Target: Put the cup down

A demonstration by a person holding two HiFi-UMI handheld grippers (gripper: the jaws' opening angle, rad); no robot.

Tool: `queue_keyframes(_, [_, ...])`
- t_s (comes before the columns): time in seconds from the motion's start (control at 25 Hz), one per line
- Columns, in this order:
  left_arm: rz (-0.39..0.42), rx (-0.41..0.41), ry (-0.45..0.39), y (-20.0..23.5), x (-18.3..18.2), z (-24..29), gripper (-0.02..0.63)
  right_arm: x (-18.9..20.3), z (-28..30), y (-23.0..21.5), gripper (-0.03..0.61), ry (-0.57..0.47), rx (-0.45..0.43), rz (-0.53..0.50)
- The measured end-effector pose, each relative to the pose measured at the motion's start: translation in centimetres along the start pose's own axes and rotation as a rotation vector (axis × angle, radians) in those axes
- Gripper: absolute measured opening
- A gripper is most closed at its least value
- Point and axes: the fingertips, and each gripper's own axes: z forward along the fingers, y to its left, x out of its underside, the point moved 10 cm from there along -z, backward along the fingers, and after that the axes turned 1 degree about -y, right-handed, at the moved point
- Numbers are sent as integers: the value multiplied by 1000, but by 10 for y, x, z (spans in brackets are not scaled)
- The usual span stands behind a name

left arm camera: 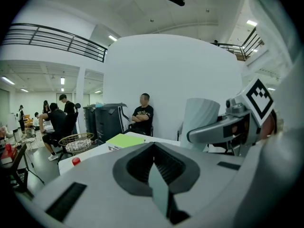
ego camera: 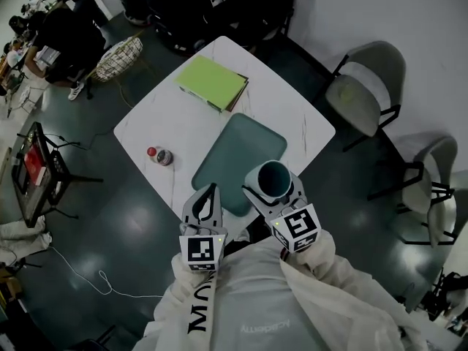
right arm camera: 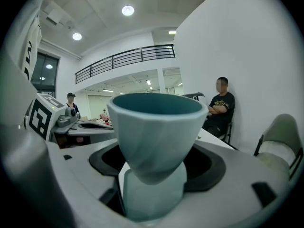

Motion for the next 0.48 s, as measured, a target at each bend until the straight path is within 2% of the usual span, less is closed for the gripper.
queue_keyframes(0.2, [-40, -3, -21, 7, 2, 15, 11, 0, 21, -13, 362, 17, -18, -35])
queue_keyframes(0.48, [-43, -27, -11, 14, 9, 41, 11, 4, 53, -34, 362, 28, -37, -86])
